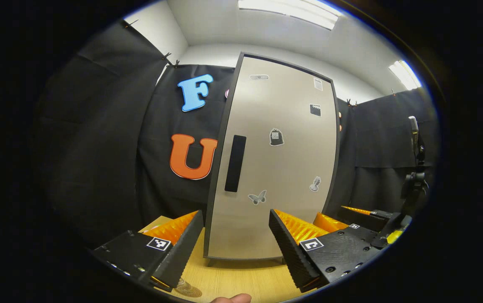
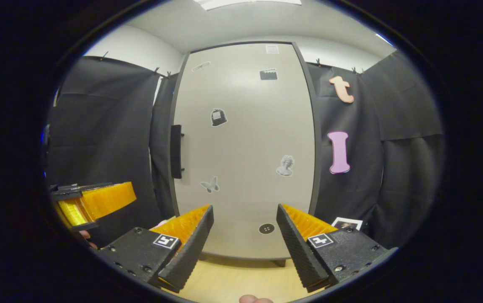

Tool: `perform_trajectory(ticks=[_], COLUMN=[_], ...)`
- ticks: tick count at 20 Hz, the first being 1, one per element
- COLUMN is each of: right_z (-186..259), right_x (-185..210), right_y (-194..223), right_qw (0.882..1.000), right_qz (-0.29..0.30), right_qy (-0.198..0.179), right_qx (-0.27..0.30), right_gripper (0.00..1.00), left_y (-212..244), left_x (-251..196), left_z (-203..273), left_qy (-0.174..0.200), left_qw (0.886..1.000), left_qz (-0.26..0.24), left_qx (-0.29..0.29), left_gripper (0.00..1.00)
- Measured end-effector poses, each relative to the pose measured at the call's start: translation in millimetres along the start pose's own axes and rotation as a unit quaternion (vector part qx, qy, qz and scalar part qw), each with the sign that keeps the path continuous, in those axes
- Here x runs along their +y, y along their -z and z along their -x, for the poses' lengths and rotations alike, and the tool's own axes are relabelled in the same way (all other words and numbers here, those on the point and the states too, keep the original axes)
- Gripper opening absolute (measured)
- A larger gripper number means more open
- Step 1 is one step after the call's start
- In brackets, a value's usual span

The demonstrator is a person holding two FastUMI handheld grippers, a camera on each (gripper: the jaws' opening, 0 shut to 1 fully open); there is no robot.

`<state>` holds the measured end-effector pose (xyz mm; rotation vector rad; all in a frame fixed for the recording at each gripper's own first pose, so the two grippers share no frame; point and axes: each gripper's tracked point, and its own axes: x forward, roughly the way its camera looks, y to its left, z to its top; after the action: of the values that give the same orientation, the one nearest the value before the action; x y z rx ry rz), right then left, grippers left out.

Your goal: Open the cabinet door with the right hand, grasp the bottle in the cabinet with the left hand and place it on the coaster, then close the cabinet door with the right hand.

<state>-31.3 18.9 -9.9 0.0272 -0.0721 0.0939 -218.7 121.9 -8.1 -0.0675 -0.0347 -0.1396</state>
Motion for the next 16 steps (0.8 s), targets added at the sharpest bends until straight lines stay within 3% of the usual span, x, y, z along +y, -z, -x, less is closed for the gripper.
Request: perform_trajectory(ticks=[10,16], right_z=[1.0,0.6], right_x=[-13.9,-24.2], right_y=[5.2,6.1], right_qw=[1.0,0.999], right_qz=[-0.008,-0.02], right_qy=[0.02,0.041], right_qx=[0.01,0.014], right_gripper=[0.95,0.95], left_y=[2.1,14.1], left_x=[-12.8,1.3], left_z=[2.2,-3.0], left_qy=[0.019,-0.016], left_qw=[1.0,0.999], left_qz=[-0.01,-0.034], left_qx=[0.002,0.01], left_gripper=[0.95,0.95])
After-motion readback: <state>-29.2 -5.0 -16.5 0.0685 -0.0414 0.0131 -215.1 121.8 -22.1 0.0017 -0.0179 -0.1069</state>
